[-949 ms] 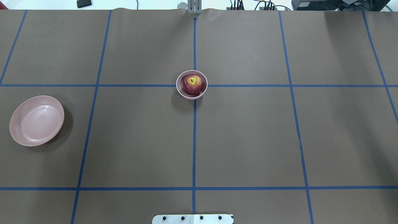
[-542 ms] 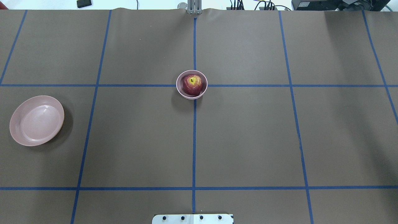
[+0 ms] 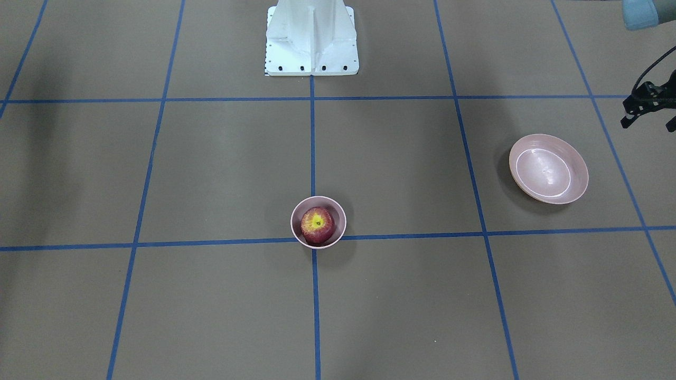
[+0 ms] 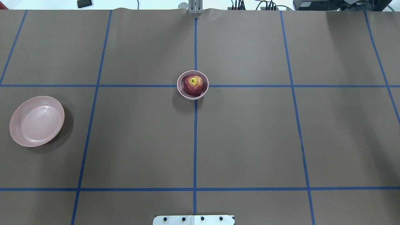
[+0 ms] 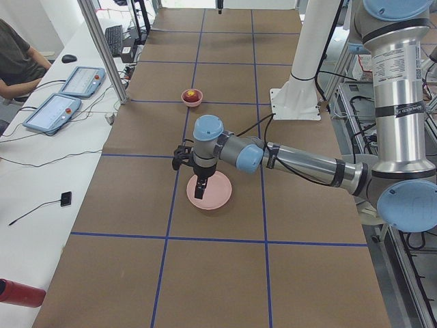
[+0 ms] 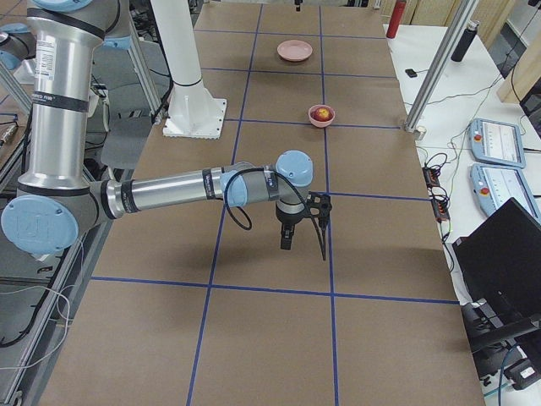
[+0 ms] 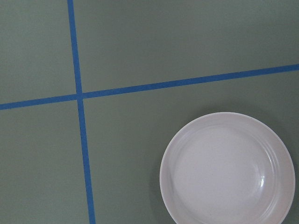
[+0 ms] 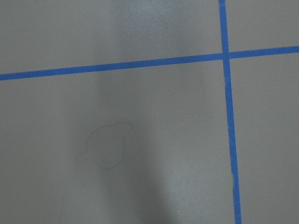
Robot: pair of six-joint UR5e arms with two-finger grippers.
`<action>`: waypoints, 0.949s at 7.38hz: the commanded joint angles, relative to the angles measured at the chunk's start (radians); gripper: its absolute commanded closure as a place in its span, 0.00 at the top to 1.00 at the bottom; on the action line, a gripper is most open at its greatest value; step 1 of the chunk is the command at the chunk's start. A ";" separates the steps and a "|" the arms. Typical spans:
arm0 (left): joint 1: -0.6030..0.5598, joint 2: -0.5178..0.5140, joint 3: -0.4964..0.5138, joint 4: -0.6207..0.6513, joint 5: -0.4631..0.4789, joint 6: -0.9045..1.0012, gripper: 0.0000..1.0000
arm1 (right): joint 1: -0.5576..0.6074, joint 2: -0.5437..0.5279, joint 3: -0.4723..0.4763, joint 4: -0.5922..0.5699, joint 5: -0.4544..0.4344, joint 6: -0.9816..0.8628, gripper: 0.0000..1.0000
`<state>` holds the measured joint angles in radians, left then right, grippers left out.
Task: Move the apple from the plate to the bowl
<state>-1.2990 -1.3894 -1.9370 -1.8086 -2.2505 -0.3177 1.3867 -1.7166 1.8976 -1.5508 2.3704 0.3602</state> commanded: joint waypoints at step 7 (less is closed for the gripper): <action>-0.002 0.035 0.013 -0.067 -0.127 -0.012 0.98 | 0.000 0.000 -0.008 0.000 0.000 0.000 1.00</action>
<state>-1.3007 -1.3545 -1.9231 -1.8749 -2.3787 -0.3290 1.3867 -1.7165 1.8917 -1.5509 2.3700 0.3605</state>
